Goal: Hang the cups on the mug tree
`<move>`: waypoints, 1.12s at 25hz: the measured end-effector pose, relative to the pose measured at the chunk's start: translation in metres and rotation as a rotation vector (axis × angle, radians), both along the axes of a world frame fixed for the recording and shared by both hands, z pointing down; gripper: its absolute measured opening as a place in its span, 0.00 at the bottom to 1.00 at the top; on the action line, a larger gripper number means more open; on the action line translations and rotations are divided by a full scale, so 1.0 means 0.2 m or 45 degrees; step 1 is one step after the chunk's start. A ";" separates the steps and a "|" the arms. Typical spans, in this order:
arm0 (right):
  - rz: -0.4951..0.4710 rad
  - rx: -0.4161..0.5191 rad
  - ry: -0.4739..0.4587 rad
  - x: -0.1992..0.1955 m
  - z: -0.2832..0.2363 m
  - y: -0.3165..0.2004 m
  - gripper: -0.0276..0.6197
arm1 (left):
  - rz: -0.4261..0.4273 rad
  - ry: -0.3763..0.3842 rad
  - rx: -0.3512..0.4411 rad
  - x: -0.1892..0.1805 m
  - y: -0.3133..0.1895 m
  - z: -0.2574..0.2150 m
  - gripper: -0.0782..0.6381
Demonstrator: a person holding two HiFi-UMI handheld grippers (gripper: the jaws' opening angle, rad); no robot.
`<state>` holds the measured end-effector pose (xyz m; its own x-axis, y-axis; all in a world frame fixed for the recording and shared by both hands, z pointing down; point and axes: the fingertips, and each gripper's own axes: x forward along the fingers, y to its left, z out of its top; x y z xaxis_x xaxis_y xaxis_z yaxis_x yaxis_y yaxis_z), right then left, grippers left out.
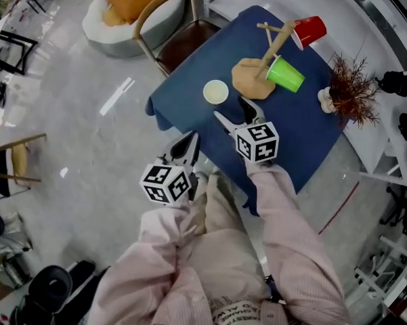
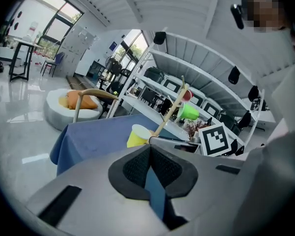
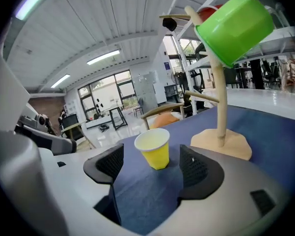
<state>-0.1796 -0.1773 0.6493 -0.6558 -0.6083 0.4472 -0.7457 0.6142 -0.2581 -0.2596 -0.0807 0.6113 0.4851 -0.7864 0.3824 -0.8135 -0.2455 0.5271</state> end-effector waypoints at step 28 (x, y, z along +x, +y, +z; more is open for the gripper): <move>-0.185 0.009 0.092 -0.24 0.20 -0.17 0.51 | -0.152 0.045 -0.096 -0.04 -0.15 0.20 0.11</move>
